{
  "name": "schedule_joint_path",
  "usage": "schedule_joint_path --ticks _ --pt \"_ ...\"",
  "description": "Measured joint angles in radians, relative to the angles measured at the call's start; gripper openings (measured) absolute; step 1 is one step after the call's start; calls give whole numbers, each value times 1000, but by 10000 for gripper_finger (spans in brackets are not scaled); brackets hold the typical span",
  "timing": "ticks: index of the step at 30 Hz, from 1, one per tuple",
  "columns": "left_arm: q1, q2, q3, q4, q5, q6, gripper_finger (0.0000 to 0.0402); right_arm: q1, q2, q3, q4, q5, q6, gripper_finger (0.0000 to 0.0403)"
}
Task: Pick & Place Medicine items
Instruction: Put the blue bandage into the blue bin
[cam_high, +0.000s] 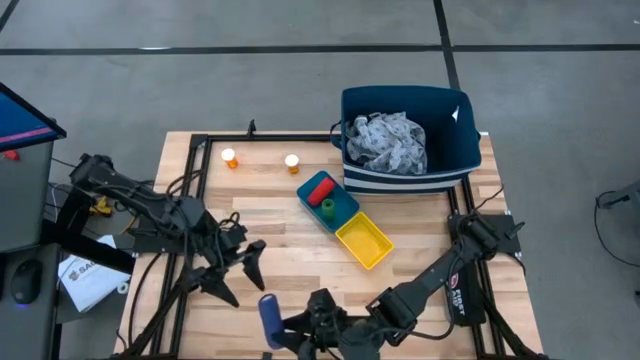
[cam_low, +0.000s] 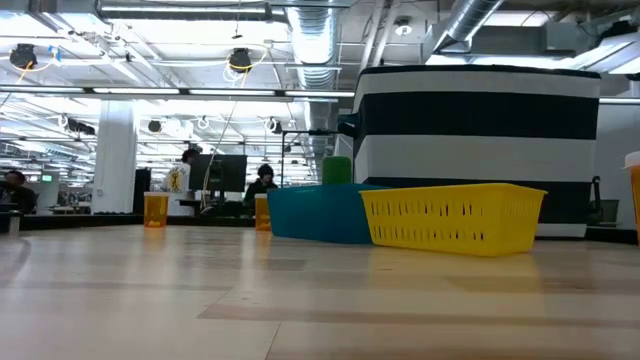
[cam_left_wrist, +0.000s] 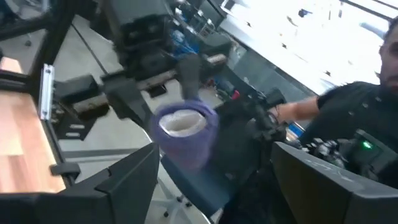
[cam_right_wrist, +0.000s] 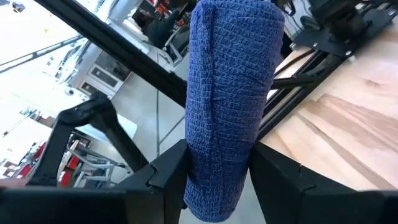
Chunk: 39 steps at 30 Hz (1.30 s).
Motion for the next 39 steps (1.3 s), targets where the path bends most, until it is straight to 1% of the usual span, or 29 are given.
schedule_joint_path --ticks 4,6,9,21,28,39 --pt "1 31 -1 44 -26 -23 312 -18 0 0 0 0 -8 157" --pt "1 41 0 41 -31 -32 314 -29 0 0 -1 -7 -12 157" --pt "1 44 -1 42 -35 -50 313 -48 0 0 -9 -55 -15 157" --pt "-1 47 0 17 -36 -81 306 -78 0 0 -54 -80 -18 149" --pt "-1 46 0 -18 -35 -85 286 -80 0 0 -58 -79 -15 149" --pt "-1 46 0 -19 -48 -86 234 -80 0 0 -50 -77 -15 148"
